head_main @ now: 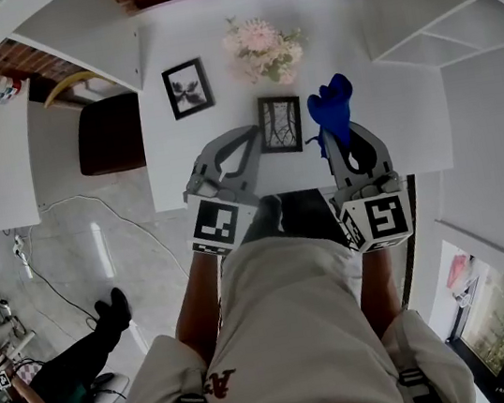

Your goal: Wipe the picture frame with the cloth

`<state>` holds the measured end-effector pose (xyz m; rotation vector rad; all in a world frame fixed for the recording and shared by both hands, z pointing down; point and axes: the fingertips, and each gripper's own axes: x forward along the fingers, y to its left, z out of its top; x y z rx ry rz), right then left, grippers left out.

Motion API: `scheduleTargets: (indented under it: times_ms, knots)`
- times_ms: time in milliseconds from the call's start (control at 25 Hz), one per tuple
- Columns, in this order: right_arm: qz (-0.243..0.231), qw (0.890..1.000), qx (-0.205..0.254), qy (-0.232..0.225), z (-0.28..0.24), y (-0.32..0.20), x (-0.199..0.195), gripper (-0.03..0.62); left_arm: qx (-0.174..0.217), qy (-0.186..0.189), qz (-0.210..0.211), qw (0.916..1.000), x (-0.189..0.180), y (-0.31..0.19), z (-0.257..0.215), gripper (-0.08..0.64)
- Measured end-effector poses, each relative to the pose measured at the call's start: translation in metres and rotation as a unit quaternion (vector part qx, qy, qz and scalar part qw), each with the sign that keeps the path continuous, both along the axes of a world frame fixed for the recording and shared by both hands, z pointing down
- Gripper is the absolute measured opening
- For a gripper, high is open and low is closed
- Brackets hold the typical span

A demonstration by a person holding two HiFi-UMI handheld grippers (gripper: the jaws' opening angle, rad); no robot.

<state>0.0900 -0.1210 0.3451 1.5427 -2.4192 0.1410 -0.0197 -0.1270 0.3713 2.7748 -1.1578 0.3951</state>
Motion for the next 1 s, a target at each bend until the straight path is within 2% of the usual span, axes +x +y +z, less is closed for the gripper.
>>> scheduleTargets:
  times_ms: [320, 400, 520, 1000]
  knots:
    - [-0.015, 0.999, 0.032, -0.020, -0.025, 0.003, -0.004, 0.046, 0.008, 0.001, 0.001, 1.0000, 0.000, 0.000, -0.008, -0.005]
    - [-0.021, 0.999, 0.035, -0.013, -0.028, 0.004, -0.006, 0.048, 0.009, 0.003, 0.001, 1.0000, 0.000, 0.000, -0.009, -0.003]
    - [-0.024, 0.999, 0.027, 0.015, -0.020, 0.002, -0.007, 0.041, 0.009, 0.004, -0.001, 0.9999, 0.001, -0.001, -0.009, -0.003]
    - [-0.019, 1.000, 0.009, 0.020, -0.009, 0.002, -0.003, 0.040, 0.012, 0.005, -0.006, 0.9999, 0.002, 0.001, -0.013, -0.005]
